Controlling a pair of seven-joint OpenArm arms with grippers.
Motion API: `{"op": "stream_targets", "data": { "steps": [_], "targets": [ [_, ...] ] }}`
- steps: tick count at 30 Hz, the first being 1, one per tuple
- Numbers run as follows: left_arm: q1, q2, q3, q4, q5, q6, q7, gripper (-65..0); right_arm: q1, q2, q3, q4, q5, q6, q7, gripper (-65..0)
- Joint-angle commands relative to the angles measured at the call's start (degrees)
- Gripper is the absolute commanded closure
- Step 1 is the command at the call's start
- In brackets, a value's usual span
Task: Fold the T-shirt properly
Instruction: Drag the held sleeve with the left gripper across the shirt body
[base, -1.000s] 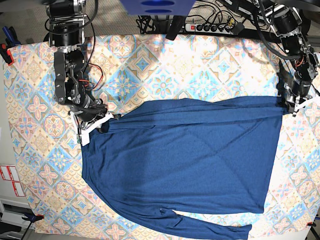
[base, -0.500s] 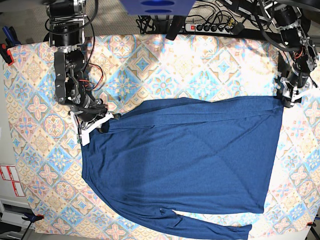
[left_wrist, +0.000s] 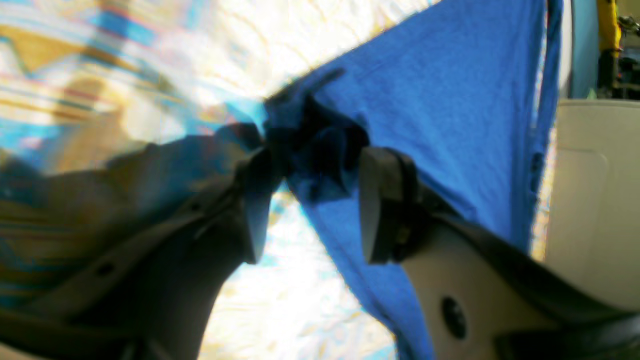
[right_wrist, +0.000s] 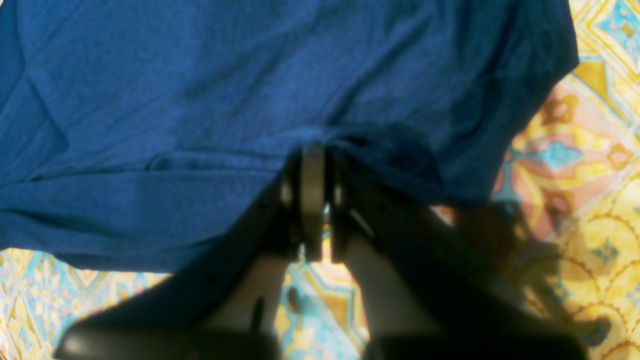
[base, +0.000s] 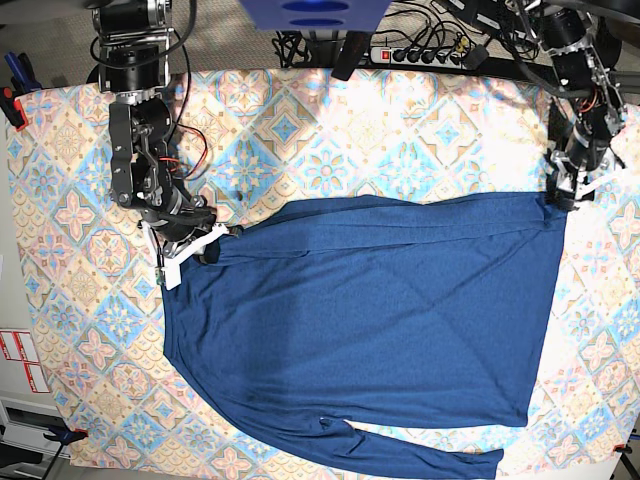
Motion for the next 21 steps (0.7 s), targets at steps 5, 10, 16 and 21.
{"op": "stream_targets", "data": {
  "steps": [5, 10, 16, 21],
  "targets": [
    [-3.1, -1.2, -0.2, -4.1, -0.6, -0.8, -0.2, -27.7, 1.0, 0.4, 0.4, 1.3, 0.5, 0.2, 1.1, -0.7],
    [-3.3, -1.1, -0.2, -5.5, -0.6, -0.8, -0.4, -27.7, 1.0, 0.4, 0.4, 1.6, 0.5, 0.2, 1.1, -0.7],
    [-3.4, -1.0, -0.2, -5.7, -0.6, -0.8, -0.6, -27.7, 1.0, 0.4, 0.4, 1.6, 0.5, 0.2, 1.1, -0.7],
    [-4.6, -1.0, -0.2, -6.3, 0.1, -0.8, -0.6, -27.7, 1.0, 0.4, 0.4, 1.4, 0.5, 0.2, 1.1, -0.7]
  ]
}}
